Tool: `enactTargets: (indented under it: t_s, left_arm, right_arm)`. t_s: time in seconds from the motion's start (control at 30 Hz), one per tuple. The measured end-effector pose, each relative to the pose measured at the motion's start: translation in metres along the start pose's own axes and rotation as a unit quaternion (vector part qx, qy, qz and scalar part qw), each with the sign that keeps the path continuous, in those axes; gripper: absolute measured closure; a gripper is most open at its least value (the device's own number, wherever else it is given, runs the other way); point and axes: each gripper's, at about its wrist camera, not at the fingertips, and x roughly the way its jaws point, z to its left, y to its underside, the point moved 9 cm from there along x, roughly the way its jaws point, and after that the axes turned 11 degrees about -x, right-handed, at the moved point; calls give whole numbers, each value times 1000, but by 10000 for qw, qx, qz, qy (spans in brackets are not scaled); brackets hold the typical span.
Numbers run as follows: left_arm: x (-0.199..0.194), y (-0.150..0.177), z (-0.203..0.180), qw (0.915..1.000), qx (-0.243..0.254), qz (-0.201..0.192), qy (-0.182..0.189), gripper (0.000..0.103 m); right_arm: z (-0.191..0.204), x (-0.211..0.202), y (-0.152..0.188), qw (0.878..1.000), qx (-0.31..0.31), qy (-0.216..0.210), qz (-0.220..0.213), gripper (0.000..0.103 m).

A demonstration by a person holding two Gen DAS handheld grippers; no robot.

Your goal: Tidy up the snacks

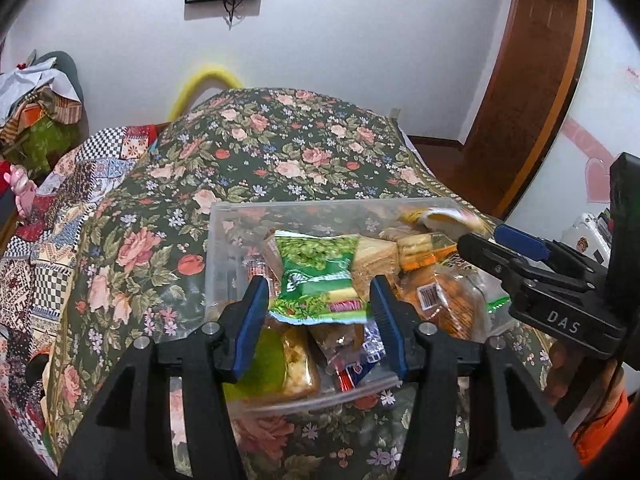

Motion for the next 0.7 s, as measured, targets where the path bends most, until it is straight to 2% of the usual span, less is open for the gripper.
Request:
enactTargets:
  t_s: [0.17,0.37,0.63,0.7]
  left_arm:
    - [-32,-7,-2,9995,-30,-306,27,51]
    - [-94,-19,-13,9954,9,-946,120,51]
    - [-180,-26,-30,9834,74,-1791,281,50]
    - [-197,-24,-34,9798,129,-1976,276,43]
  right_arm:
    - [5,-26,-5,9997,-148,64,-202,36]
    - [19,-76,-19,9971,-314,65,-691,32]
    - [38,-147,-39,9892,-424,-2,-1405,29]
    - [42,-163,-42,9866,-424,-17,-1575,27]
